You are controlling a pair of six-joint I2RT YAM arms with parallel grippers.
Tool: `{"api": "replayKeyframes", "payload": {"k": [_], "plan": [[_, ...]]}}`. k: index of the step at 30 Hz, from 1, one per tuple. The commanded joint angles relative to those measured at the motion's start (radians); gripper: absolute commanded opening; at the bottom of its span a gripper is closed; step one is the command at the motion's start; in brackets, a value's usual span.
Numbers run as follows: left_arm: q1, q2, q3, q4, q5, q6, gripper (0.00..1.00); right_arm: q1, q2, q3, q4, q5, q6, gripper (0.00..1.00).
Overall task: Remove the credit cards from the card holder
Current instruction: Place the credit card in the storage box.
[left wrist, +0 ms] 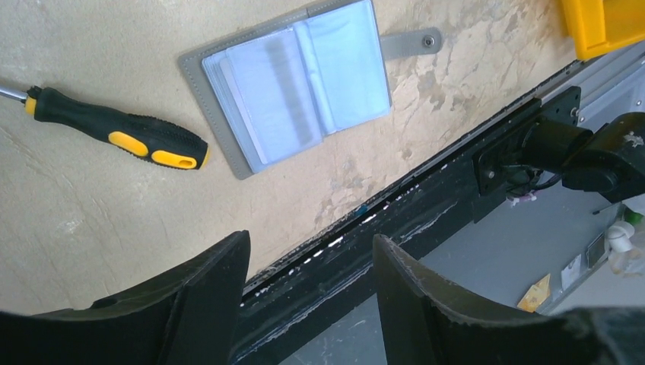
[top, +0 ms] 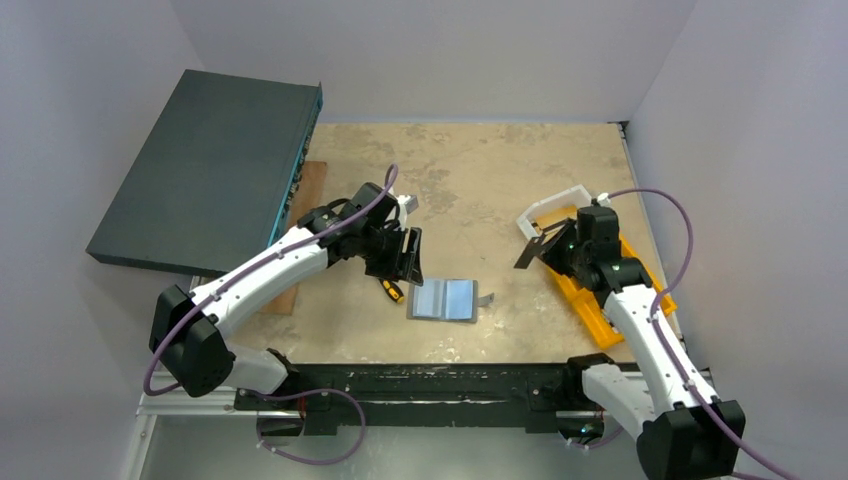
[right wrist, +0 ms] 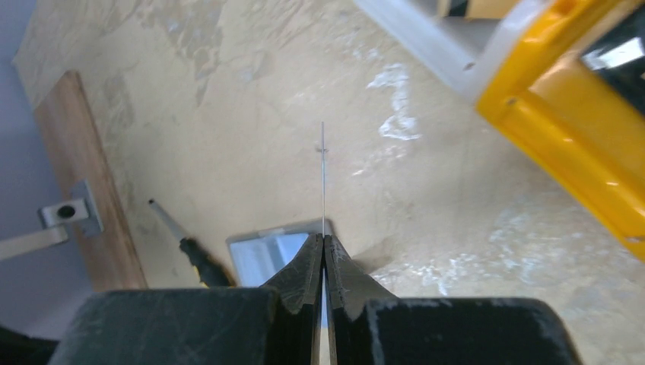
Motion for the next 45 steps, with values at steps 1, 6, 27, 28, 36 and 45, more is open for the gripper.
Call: {"api": "replayKeyframes", "payload": {"k": [1, 6, 27, 28, 36, 45], "plan": [[-0.003, -0.038, -0.010, -0.009, 0.049, 0.039, 0.60, -0.082, -0.011, 0.091, -0.158, 0.132, -0.063, 0.00], [-0.003, -0.053, -0.010, -0.013, 0.055, 0.049, 0.60, -0.206, 0.006, 0.119, -0.200, 0.171, -0.114, 0.00], [-0.003, -0.069, -0.030, -0.014, 0.054, 0.057, 0.60, -0.495, 0.208, 0.173, -0.157, 0.269, -0.243, 0.00], [-0.003, -0.065, -0.030, -0.010, 0.057, 0.056, 0.60, -0.495, 0.214, 0.167, -0.152, 0.267, -0.242, 0.00], [-0.004, -0.062, -0.030, -0.012, 0.061, 0.059, 0.60, -0.496, 0.296, 0.158, -0.088, 0.220, -0.217, 0.00], [-0.003, -0.055, -0.029, -0.005, 0.060, 0.053, 0.60, -0.496, 0.343, 0.223, -0.062, 0.139, -0.235, 0.29]]}}
